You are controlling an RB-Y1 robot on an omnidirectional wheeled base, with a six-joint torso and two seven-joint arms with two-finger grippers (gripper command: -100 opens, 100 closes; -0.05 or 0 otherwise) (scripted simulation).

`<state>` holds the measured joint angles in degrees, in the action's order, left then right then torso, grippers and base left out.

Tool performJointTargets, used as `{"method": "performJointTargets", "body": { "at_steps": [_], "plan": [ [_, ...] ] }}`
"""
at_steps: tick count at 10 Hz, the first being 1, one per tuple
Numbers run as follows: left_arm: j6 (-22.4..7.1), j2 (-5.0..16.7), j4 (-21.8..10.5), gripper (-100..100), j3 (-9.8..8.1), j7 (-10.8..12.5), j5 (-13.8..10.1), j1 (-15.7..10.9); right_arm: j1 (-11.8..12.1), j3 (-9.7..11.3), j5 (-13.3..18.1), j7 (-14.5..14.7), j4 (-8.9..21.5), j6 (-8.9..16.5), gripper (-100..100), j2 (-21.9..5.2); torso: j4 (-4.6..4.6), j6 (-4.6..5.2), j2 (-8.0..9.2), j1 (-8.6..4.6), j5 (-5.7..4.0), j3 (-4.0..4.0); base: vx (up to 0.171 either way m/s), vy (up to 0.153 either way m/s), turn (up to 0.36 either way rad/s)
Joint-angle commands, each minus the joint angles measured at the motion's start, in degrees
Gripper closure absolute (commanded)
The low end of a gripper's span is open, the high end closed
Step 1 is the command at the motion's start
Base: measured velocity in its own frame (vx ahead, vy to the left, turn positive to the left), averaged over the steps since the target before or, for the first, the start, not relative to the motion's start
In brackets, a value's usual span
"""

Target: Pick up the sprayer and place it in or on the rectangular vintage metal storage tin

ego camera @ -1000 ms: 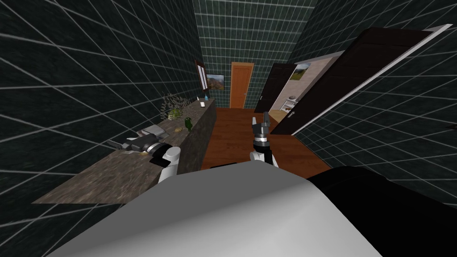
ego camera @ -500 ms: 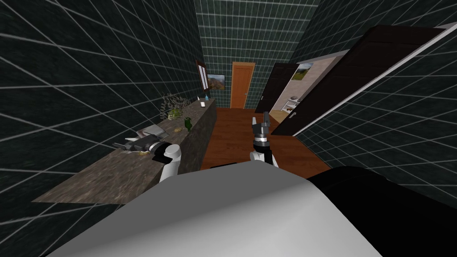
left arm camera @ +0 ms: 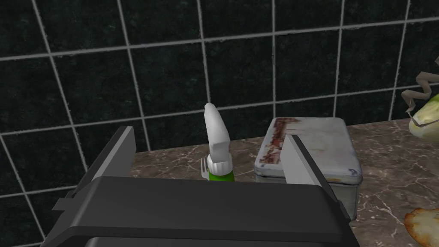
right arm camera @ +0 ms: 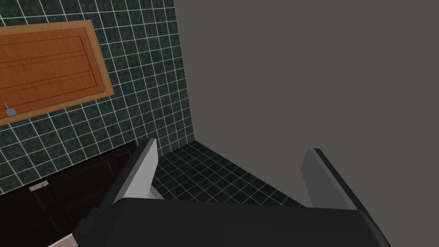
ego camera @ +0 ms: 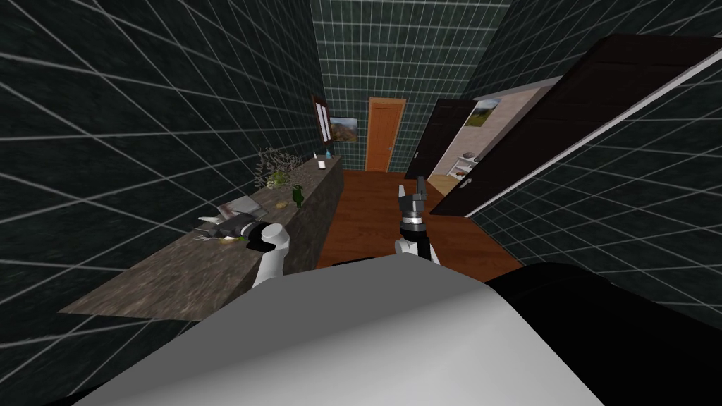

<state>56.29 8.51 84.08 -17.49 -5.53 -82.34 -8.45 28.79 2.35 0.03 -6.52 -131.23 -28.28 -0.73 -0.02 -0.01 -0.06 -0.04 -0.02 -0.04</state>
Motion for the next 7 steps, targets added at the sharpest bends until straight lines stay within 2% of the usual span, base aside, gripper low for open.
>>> {"method": "performJointTargets", "body": {
  "at_steps": [1, 2, 3, 4, 5, 6, 7],
  "plan": [
    [0.2, -0.2, -0.3, -100, -0.33, -0.8, -2.3, -0.7, 0.0, 0.0, 0.0, 0.0, 0.0, 0.0, 0, 0.0, 0.00, 0.00, 0.00, 0.00, 0.00, 0.00, 0.009, -0.017, 0.025],
    [0.6, -0.3, -2.1, -100, -0.93, -1.4, -4.3, -2.4, 0.0, 0.0, 0.0, 0.0, 0.0, 0.0, 0, 0.0, 0.00, 0.00, 0.02, 0.00, 0.00, 0.01, 0.005, -0.020, 0.046],
    [0.6, -0.3, -2.1, -100, -0.93, -1.4, -5.2, -2.4, 0.0, 0.0, 0.0, 0.0, 0.0, 0.0, 0, 0.0, 0.01, 0.00, 0.03, 0.00, 0.00, 0.01, 0.005, -0.019, 0.031],
    [1.0, -0.3, -3.8, -100, -1.52, -2.1, -7.3, -4.1, 0.0, 0.0, 0.0, 0.0, 0.0, 0.0, 0, 0.0, 0.01, 0.00, 0.04, 0.00, 0.00, 0.02, 0.006, -0.019, 0.068],
    [1.0, -0.3, -3.8, -100, -1.52, -2.1, -8.0, -4.1, 0.0, 0.0, 0.0, 0.0, 0.0, 0.0, 0, 0.0, 0.01, -0.01, 0.03, 0.00, 0.00, 0.02, 0.006, -0.016, 0.025],
    [1.4, -0.3, -5.5, -100, -2.09, -2.7, -10.1, -5.7, 0.0, 0.0, 0.0, 0.0, 0.0, 0.0, 0, 0.0, 0.01, 0.00, 0.04, 0.01, 0.00, 0.02, 0.006, -0.014, 0.051],
    [1.4, -0.3, -5.5, -100, -2.09, -2.7, -10.6, -5.7, 0.0, 0.0, 0.0, 0.0, 0.0, 0.0, 0, 0.0, 0.01, 0.00, 0.03, 0.01, 0.00, 0.02, 0.005, -0.013, 0.028]
  ]
}}
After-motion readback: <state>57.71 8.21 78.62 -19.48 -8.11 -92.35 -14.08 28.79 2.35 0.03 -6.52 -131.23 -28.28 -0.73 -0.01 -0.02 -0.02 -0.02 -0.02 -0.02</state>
